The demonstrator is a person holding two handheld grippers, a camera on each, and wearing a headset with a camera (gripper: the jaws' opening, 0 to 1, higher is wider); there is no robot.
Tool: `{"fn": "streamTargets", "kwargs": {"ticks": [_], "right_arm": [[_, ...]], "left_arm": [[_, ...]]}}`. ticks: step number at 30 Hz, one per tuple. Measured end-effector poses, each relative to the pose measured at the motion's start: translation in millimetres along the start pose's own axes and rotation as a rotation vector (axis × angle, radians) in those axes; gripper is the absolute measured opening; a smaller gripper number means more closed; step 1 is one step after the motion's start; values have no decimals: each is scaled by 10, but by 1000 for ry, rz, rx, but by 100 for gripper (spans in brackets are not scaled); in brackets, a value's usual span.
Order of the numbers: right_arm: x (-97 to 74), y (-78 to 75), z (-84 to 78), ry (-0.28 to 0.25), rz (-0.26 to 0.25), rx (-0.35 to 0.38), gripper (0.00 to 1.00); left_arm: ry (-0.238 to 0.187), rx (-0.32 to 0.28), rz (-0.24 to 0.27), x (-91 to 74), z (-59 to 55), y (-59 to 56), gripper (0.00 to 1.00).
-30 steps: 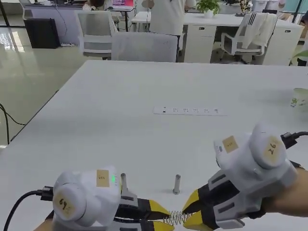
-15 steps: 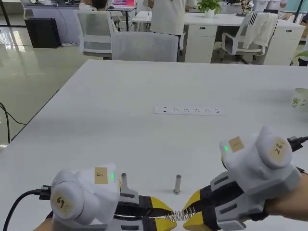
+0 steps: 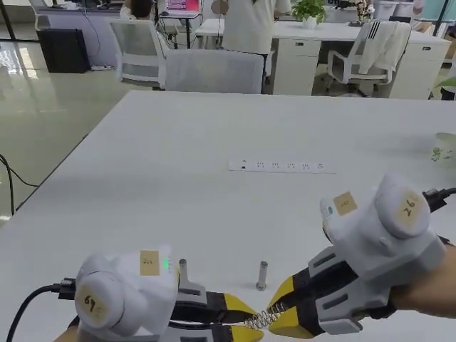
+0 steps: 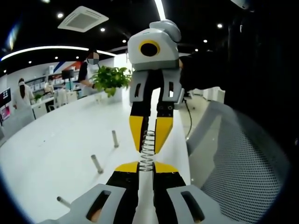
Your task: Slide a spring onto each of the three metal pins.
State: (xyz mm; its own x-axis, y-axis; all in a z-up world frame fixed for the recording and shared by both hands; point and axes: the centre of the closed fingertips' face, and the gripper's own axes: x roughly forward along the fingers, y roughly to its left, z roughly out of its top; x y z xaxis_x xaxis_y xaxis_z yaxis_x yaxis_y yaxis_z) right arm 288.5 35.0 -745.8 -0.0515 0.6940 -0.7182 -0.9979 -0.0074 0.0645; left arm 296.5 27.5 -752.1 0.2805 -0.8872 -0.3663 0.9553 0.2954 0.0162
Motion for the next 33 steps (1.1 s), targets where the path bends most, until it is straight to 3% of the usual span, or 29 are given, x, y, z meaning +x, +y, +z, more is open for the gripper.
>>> {"fn": "streamTargets", "kwargs": {"ticks": [8,23,33], "right_arm": [[23,42,93,58,9,-42,8],[25,30,74,212,-4,-73,8],[38,7,70,241,-2,-82,7]], "left_arm": [[12,7,-6,28,-17,-29,2],[5,11,0,52,-7,-20,2],[-6,-11,1,69,-7,-21,7]]}}
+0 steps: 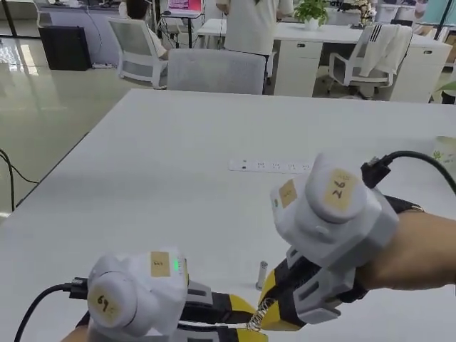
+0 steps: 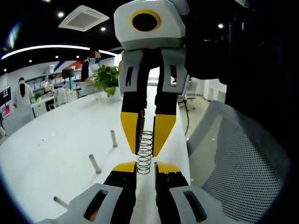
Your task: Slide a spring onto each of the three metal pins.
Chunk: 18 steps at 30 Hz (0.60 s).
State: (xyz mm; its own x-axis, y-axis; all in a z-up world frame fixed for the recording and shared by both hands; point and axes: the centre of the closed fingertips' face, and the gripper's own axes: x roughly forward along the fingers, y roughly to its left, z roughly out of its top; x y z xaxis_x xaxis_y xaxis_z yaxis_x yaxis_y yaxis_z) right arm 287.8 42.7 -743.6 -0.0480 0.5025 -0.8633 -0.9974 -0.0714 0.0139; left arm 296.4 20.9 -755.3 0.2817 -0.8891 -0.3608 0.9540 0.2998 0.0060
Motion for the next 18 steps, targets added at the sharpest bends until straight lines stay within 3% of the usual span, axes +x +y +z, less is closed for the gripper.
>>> {"fn": "streamTargets", "kwargs": {"ticks": [10,18], "right_arm": [[-82,-88,-36,-1,-22,12,7],[-190,-176,-137,1,-54,40,7]], "left_arm": [[-22,-41,19,-24,15,51,22],[-34,-62,53,-197,9,145,32]]}}
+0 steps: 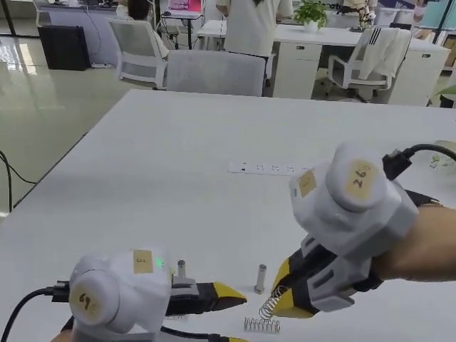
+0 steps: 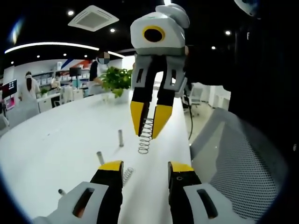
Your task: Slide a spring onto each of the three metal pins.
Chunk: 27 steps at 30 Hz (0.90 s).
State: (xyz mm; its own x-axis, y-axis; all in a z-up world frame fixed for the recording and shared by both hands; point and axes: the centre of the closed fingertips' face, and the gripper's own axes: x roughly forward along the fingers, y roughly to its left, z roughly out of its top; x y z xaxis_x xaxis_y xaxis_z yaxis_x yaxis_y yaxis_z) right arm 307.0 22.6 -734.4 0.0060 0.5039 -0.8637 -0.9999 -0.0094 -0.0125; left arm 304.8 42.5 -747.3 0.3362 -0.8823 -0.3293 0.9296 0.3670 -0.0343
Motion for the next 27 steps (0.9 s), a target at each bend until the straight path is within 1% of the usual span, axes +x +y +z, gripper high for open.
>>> {"fn": "streamTargets", "kwargs": {"ticks": [3,6,9,13,18,21,27], "right_arm": [[-33,-40,-45,2,-11,13,7],[-56,-79,-77,1,-19,25,7],[-69,-109,-101,3,-27,34,7],[-106,-153,-144,7,-38,43,7],[-166,-222,-215,10,-59,60,7],[-206,-265,-277,12,-70,78,7],[-271,-373,-398,26,-96,104,7]], "left_arm": [[-1,-8,16,-68,-24,47,34],[5,-20,34,-149,-88,87,36],[2,-29,56,-210,-126,121,38],[-4,-42,89,-292,-143,181,43],[-16,-52,127,-413,-141,250,44],[-15,-57,147,-472,-163,278,46],[-30,-102,211,-621,-253,381,48]]}}
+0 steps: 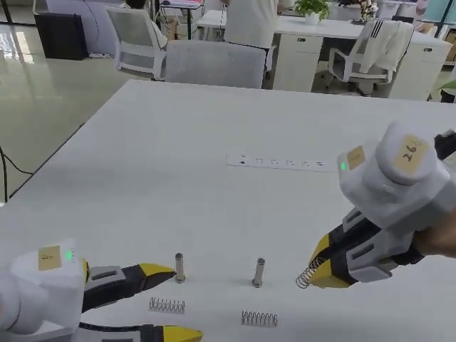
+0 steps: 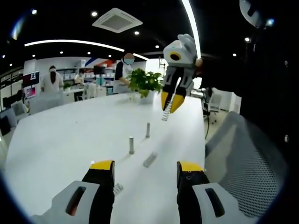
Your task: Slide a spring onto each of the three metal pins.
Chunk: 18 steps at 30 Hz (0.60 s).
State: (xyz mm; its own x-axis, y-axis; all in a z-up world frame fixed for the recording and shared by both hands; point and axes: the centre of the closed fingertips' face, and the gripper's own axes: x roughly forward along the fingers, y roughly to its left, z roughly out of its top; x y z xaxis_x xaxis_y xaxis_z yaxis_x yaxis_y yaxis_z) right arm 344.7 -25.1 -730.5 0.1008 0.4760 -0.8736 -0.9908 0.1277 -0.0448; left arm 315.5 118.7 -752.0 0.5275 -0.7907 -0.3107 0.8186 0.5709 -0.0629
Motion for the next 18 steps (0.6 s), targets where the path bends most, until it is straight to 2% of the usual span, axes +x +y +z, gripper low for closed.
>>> {"fn": "streamTargets", "kwargs": {"ticks": [4,10,18], "right_arm": [[-25,-70,-34,0,-12,14,7],[-73,-211,-141,7,-29,40,7],[-65,-358,-298,63,-50,51,7]], "left_arm": [[-4,-21,38,-63,-49,74,48],[10,-21,67,-70,-80,106,50],[-4,-33,90,-92,-77,123,51]]}}
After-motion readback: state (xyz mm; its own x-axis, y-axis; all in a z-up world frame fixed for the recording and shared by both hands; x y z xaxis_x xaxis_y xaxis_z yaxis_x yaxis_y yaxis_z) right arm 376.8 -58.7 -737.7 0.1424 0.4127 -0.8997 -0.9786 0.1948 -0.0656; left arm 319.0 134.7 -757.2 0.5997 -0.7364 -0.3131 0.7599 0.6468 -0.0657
